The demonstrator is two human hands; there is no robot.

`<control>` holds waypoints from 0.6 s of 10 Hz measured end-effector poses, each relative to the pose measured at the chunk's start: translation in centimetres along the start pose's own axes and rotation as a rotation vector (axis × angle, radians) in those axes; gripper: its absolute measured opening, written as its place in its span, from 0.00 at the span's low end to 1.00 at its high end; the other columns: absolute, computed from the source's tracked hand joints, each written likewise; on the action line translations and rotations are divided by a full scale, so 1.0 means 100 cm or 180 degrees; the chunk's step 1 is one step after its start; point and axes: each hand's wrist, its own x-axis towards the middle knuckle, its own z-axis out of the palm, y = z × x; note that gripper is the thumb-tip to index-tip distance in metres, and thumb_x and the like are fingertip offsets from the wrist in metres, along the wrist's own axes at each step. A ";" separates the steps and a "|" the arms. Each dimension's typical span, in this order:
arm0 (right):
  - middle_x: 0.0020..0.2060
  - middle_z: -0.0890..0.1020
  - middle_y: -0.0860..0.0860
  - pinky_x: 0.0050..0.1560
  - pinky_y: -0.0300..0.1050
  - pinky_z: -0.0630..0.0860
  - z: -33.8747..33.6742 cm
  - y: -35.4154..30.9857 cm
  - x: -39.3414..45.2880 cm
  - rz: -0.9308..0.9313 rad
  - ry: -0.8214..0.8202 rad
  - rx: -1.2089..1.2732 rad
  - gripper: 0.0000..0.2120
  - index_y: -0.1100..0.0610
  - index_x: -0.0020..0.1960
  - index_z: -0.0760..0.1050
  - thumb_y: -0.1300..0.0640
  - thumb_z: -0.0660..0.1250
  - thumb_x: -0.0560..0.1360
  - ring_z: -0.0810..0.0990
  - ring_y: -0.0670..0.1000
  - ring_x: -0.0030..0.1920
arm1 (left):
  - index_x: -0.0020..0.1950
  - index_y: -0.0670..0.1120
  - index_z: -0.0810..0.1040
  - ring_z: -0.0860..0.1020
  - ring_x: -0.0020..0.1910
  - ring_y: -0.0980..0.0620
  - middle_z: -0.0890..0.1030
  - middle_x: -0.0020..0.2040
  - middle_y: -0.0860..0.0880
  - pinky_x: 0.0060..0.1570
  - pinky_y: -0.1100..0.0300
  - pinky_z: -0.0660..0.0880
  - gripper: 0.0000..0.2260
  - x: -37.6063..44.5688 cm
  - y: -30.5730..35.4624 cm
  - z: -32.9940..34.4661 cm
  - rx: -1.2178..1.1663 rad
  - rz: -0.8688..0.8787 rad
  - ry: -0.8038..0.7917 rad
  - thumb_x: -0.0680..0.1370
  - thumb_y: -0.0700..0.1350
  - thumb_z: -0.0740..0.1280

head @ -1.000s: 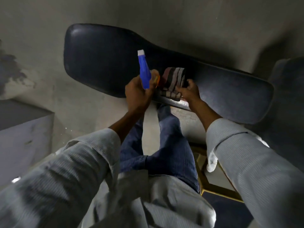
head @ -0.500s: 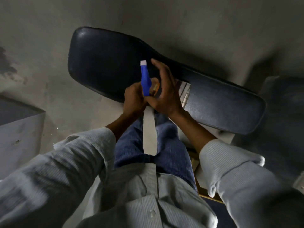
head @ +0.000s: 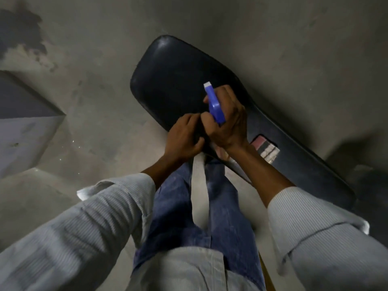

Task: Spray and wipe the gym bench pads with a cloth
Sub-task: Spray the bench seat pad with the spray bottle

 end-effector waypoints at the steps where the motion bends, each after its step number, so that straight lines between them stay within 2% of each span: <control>1: 0.39 0.80 0.64 0.52 0.17 0.68 0.026 0.009 0.015 -0.0108 -0.0193 0.0117 0.22 0.71 0.46 0.80 0.52 0.59 0.73 0.73 0.53 0.37 | 0.82 0.46 0.66 0.69 0.78 0.40 0.69 0.80 0.41 0.78 0.40 0.69 0.33 0.021 -0.036 0.009 0.0254 -0.0455 0.0512 0.82 0.59 0.70; 2: 0.39 0.74 0.53 0.50 0.17 0.67 0.056 0.029 0.023 -0.0031 -0.0187 0.0069 0.20 0.70 0.46 0.79 0.53 0.60 0.74 0.71 0.48 0.40 | 0.86 0.43 0.58 0.56 0.86 0.37 0.57 0.86 0.39 0.85 0.39 0.55 0.40 0.047 -0.064 0.018 0.0515 -0.0506 0.0634 0.82 0.63 0.68; 3: 0.41 0.73 0.52 0.50 0.17 0.67 0.080 0.051 0.029 -0.0037 -0.0103 -0.0125 0.17 0.70 0.47 0.79 0.55 0.62 0.75 0.68 0.39 0.44 | 0.87 0.43 0.54 0.49 0.87 0.38 0.51 0.88 0.39 0.86 0.41 0.44 0.42 0.061 -0.092 0.029 0.0764 -0.0419 0.0662 0.83 0.65 0.65; 4: 0.40 0.76 0.55 0.51 0.15 0.66 0.096 0.059 0.032 0.0053 -0.0033 -0.0223 0.15 0.70 0.49 0.80 0.57 0.64 0.76 0.62 0.42 0.35 | 0.88 0.43 0.52 0.46 0.88 0.38 0.48 0.88 0.39 0.85 0.44 0.36 0.42 0.066 -0.108 0.042 0.0926 -0.0346 0.0704 0.83 0.66 0.62; 5: 0.41 0.77 0.56 0.54 0.14 0.65 0.105 0.075 0.039 0.0020 0.0018 -0.0588 0.13 0.71 0.51 0.81 0.60 0.67 0.76 0.63 0.40 0.32 | 0.88 0.43 0.52 0.47 0.87 0.38 0.49 0.88 0.38 0.85 0.42 0.38 0.40 0.065 -0.110 0.052 0.0958 -0.0301 0.0800 0.84 0.64 0.62; 6: 0.44 0.83 0.63 0.51 0.18 0.68 0.107 0.087 0.044 -0.0158 -0.0216 -0.0615 0.06 0.67 0.52 0.81 0.64 0.71 0.78 0.74 0.53 0.44 | 0.87 0.44 0.51 0.49 0.87 0.37 0.51 0.87 0.37 0.86 0.38 0.45 0.41 0.060 -0.109 0.058 0.0875 -0.0169 0.0931 0.84 0.62 0.66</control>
